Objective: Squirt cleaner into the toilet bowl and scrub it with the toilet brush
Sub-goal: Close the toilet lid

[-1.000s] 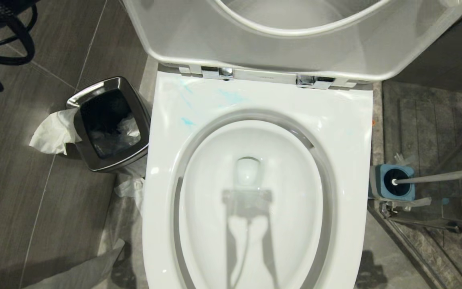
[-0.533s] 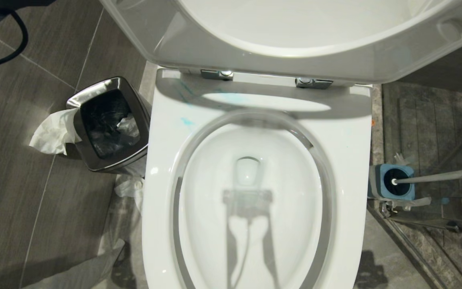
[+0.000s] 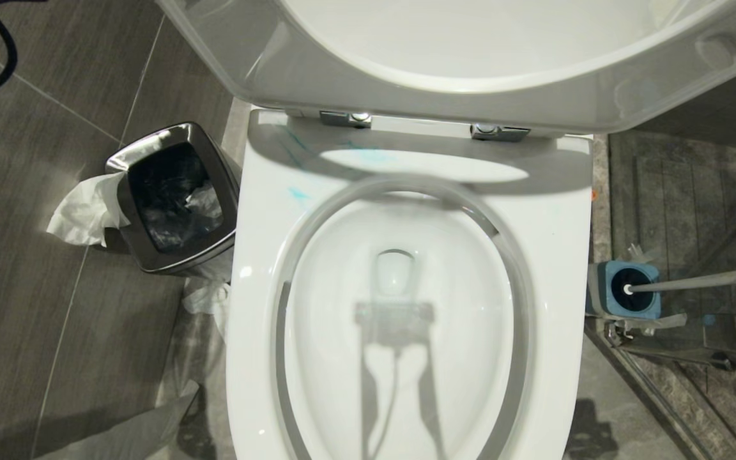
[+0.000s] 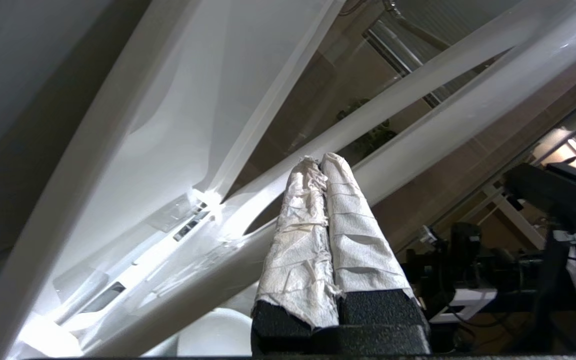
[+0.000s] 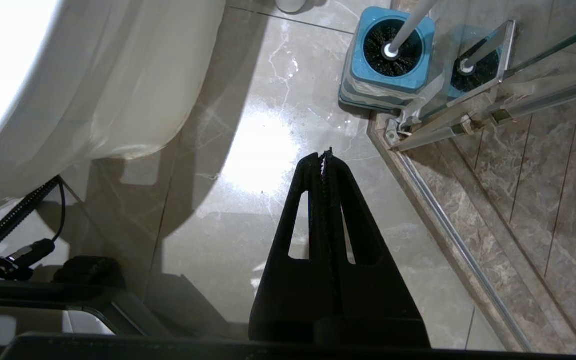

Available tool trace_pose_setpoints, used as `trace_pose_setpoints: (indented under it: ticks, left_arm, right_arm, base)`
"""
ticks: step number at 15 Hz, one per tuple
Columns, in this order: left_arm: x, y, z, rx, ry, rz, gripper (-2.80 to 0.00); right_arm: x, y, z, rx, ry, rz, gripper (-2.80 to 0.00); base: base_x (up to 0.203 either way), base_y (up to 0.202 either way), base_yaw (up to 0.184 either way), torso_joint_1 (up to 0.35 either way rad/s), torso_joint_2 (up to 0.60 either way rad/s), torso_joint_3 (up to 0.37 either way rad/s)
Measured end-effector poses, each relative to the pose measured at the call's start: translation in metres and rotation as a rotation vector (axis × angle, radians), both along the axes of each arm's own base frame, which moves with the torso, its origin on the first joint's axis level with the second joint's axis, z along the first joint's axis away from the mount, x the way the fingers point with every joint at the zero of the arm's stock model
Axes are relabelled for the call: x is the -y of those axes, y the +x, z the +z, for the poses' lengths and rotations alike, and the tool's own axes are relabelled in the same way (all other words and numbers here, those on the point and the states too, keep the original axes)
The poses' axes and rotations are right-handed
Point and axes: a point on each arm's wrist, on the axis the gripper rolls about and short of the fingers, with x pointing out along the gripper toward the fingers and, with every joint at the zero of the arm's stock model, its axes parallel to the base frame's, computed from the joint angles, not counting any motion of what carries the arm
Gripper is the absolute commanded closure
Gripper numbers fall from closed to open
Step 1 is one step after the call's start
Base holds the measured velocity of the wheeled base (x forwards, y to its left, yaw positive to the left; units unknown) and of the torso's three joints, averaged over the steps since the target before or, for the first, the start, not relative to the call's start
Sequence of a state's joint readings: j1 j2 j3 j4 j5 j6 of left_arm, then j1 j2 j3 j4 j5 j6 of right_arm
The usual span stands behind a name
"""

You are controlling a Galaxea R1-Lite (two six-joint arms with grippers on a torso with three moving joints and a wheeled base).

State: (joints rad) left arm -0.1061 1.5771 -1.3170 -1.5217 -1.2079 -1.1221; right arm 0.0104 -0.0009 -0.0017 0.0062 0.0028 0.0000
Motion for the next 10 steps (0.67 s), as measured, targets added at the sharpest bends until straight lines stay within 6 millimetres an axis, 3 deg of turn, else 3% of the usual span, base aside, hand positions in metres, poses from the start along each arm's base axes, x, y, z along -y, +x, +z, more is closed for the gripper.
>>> trace_pose_setpoints:
  ticks: [10]
  left_arm:
    - [-0.009, -0.016, -0.003, -0.034, 0.007, 0.029, 0.00]
  right_arm:
    - [0.000, 0.000, 0.000, 0.000, 0.000, 0.000, 0.00]
  base:
    - [0.000, 0.000, 0.000, 0.000, 0.00, 0.000]
